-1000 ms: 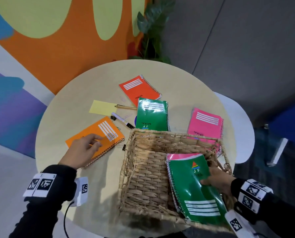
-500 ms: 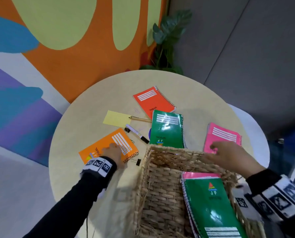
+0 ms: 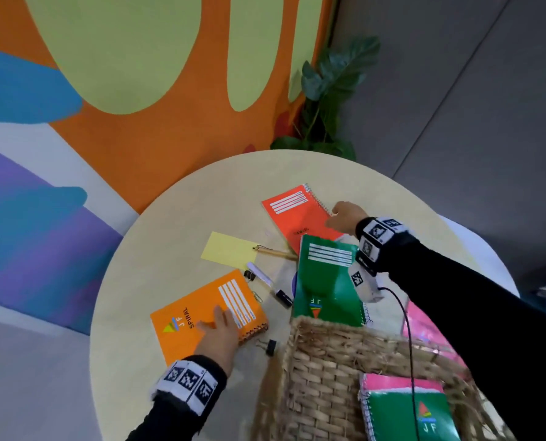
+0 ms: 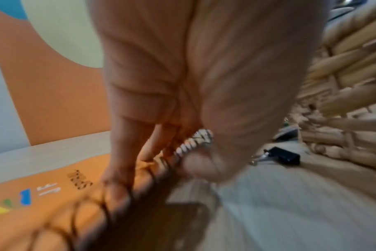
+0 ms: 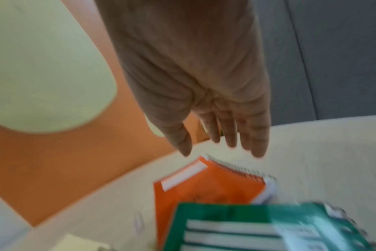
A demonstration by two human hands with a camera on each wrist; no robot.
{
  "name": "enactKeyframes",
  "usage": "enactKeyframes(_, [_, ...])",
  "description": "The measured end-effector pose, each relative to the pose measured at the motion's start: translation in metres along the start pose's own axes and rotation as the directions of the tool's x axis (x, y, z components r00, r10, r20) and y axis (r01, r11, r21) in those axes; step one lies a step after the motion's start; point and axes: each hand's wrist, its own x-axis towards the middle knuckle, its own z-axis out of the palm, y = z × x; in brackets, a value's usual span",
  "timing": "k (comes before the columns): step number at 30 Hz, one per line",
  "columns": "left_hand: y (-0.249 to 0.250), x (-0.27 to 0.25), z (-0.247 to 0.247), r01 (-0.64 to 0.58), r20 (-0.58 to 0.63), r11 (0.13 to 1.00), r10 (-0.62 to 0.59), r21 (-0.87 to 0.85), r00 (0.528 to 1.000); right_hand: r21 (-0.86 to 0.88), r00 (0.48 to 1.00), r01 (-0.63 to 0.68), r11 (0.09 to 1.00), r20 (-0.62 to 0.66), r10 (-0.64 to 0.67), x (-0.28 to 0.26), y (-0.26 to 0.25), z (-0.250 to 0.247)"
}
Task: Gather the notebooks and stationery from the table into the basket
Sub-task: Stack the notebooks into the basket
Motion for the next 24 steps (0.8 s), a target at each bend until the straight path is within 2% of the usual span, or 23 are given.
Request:
enactKeyframes(3, [-0.001,-0.003,-0.003,-0.014,0.008,1.000,0.014,0.002,1.000,-0.035,0.984,-0.150,0.988,-0.101,0.145,0.048,0.004,0.030])
enactKeyframes(5, [-0.005,-0.003,-0.009,-0.031,0.029,0.999,0.032,-0.030,0.999,-0.017,0.958,-0.269,0.963,-0.109,0.265,0.070,0.016,0.046])
enactKeyframes(9, [-0.017,-0.003,-0.020,-0.075,0.064,0.994,0.081,-0.084,0.995,0.016,0.976,-0.207,0.978,0.075,0.205,0.086,0.028,0.041])
enactKeyframes(12, [-0.024,-0.006,-0.026,-0.097,-0.022,0.991,0.095,-0.087,0.995,0.026,0.983,-0.182,0.983,0.026,0.182,0.084,0.028,0.034])
enactKeyframes(14, [-0.030,-0.012,-0.030,-0.093,-0.164,0.989,0.074,-0.112,0.984,0.194,0.994,-0.080,0.978,-0.057,0.093,0.081,0.026,0.029])
enactKeyframes(16, [-0.038,-0.020,-0.041,-0.100,-0.364,0.987,0.047,-0.129,0.930,0.316,0.984,0.022,0.949,-0.175,0.036,0.075,0.026,0.022])
enactKeyframes(19, [-0.045,-0.038,-0.066,-0.090,-0.516,0.982,-0.010,-0.167,0.856,0.306,0.913,0.198,0.931,-0.402,-0.062,0.041,0.017,0.000])
enactKeyframes(20, [-0.045,-0.046,-0.075,-0.106,-0.582,0.979,-0.017,-0.176,0.813,0.295,0.878,0.247,0.923,-0.471,-0.084,0.027,0.014,-0.010])
enactKeyframes(22, [-0.044,-0.064,-0.095,-0.182,-0.719,0.969,0.007,-0.166,0.695,0.283,0.803,0.333,0.900,-0.586,-0.112,-0.004,0.009,-0.034])
enactKeyframes(24, [-0.044,-0.078,-0.109,-0.227,-0.811,0.971,0.071,-0.078,0.581,0.275,0.736,0.422,0.864,-0.661,-0.149,-0.038,0.014,-0.062])
